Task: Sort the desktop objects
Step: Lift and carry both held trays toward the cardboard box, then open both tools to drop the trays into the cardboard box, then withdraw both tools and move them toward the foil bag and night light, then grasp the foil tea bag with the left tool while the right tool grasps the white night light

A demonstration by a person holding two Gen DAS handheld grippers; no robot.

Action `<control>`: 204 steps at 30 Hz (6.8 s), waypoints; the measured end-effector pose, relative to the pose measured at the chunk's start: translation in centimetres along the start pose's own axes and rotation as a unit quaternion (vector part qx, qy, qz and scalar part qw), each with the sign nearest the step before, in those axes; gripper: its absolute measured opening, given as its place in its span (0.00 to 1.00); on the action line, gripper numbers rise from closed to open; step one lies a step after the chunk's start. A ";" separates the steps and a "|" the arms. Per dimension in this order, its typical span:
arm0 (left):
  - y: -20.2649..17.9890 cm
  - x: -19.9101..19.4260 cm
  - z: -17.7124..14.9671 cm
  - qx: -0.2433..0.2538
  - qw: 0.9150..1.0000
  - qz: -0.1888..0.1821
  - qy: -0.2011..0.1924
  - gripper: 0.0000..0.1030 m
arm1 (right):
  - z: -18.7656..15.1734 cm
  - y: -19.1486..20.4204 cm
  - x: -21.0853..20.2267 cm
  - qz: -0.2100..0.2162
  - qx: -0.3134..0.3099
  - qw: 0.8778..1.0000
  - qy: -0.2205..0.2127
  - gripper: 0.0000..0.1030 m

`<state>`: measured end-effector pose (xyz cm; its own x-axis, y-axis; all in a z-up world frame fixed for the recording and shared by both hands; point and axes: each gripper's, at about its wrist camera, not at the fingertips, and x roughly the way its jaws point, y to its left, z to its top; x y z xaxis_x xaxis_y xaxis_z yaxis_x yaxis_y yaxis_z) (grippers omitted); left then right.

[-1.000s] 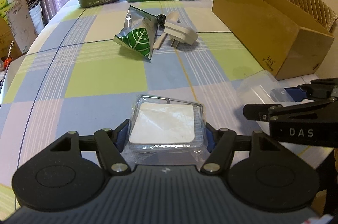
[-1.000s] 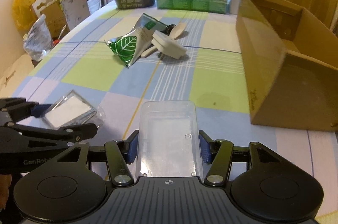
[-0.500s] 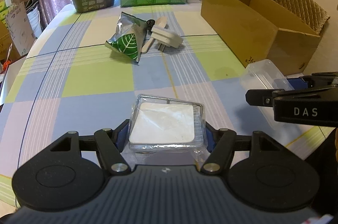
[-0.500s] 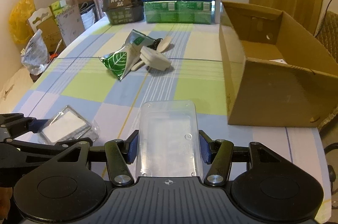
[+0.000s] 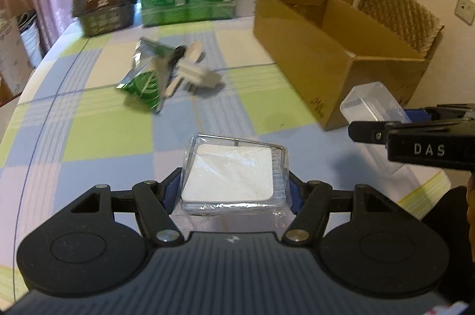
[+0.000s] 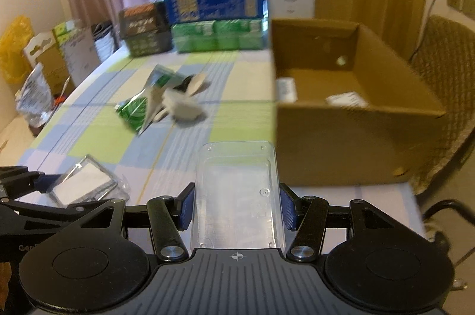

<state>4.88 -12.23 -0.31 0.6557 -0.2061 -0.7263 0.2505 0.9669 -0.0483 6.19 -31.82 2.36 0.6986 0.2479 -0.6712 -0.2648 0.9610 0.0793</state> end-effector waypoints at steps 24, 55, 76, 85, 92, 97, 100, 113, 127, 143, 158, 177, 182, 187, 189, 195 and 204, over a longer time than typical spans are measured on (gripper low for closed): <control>-12.0 5.4 15.1 0.057 0.994 -0.073 -0.061 0.62 | 11.5 -14.2 0.7 -0.051 0.042 0.996 -0.060 0.52; -13.2 10.1 16.3 0.072 0.993 -0.077 -0.062 0.72 | 11.6 -17.4 4.7 -0.042 0.070 0.996 -0.041 0.52; -9.4 7.1 14.4 0.037 0.995 -0.065 -0.068 0.74 | 12.1 -15.5 3.3 -0.042 0.069 0.994 -0.074 0.82; -5.8 3.8 11.3 -0.010 0.997 -0.050 -0.062 0.75 | 8.9 -14.5 0.3 -0.044 0.100 0.993 -0.053 0.91; -3.4 0.3 8.9 -0.032 0.996 -0.037 -0.075 0.79 | 6.7 -11.5 -1.5 -0.028 0.106 0.994 -0.020 0.98; -1.4 -1.5 6.8 -0.050 0.996 -0.021 -0.069 0.82 | 4.9 -8.7 -1.8 -0.017 0.100 0.995 0.003 0.98; -0.3 -2.1 5.6 -0.063 0.996 -0.010 -0.062 0.86 | 3.9 -7.5 -1.6 -0.010 0.096 0.995 0.015 0.98; 2.9 -3.1 2.4 -0.081 0.995 0.034 -0.041 0.98 | 1.9 -3.1 -0.4 0.024 0.070 0.996 0.049 0.98; 7.2 -3.6 0.6 -0.119 0.991 0.057 -0.037 0.98 | 0.6 0.7 1.1 0.052 0.040 0.995 0.076 0.98; 10.1 -3.3 0.7 -0.120 0.991 0.056 -0.025 0.98 | 1.2 2.9 2.5 0.061 0.021 0.994 0.084 0.98; 11.7 -2.0 0.3 -0.126 0.991 0.052 -0.010 0.98 | 1.5 4.5 4.5 0.066 0.007 0.993 0.095 0.98; 15.9 2.8 5.0 -0.071 0.997 0.039 -0.021 0.98 | 7.8 6.1 12.4 0.087 -0.045 0.994 0.056 0.98; 16.9 5.8 7.7 -0.048 0.998 0.029 0.007 0.98 | 9.5 6.2 15.6 0.094 -0.056 0.992 0.062 0.98; 18.6 9.2 10.1 -0.045 0.999 0.024 0.017 0.97 | 10.5 6.6 19.0 0.100 -0.073 0.989 0.081 0.97; 19.0 10.5 10.9 -0.036 0.999 0.017 0.024 0.97 | 10.8 6.9 20.3 0.107 -0.079 0.987 0.089 0.95; 19.7 14.3 12.6 -0.011 0.999 -0.008 0.042 0.97 | 11.7 6.8 23.3 0.132 -0.084 0.982 0.102 0.85; 19.9 18.2 14.3 0.017 0.997 -0.046 0.066 0.95 | 12.1 6.3 26.1 0.136 -0.091 0.979 0.122 0.79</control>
<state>31.99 1.06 -4.70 0.5291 -0.2707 -0.8042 0.3306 0.9386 -0.0984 30.81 -17.82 -5.78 0.4126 0.4339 -0.8009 -0.5480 0.8206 0.1623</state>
